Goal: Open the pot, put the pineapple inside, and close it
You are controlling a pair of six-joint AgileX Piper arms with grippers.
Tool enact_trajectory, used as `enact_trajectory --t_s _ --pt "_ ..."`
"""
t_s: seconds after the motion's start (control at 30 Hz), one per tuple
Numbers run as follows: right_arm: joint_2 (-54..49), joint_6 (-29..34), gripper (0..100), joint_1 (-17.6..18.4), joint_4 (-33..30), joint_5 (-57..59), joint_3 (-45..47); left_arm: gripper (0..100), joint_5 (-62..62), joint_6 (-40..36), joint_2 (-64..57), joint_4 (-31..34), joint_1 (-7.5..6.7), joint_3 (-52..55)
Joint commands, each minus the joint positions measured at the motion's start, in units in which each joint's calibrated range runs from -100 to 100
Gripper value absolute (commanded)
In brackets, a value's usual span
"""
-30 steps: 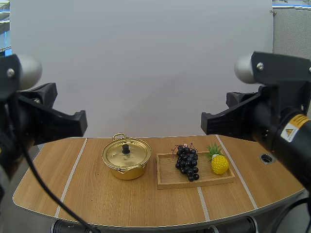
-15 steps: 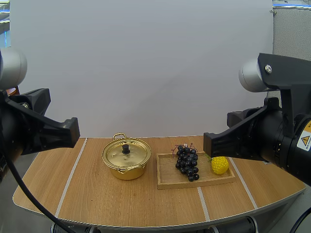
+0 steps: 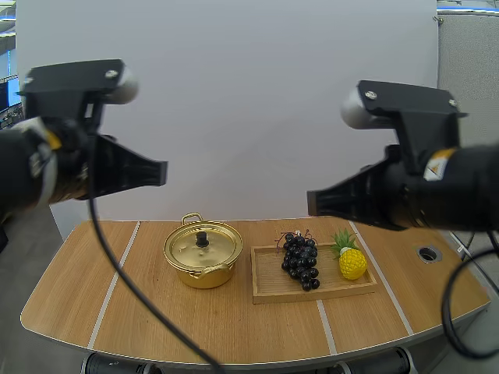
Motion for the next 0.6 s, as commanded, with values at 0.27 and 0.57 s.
enact_trajectory --t_s 0.27,0.57 --pt "16.9 -0.2 0 -0.3 -0.2 -0.5 -0.2 0 -7.8 4.0 18.8 -2.5 0.08 -0.1" --pt "18.5 -0.2 0 -0.3 -0.4 -1.1 -0.2 6 -7.7 3.9 25.1 -2.5 0.08 -0.1"
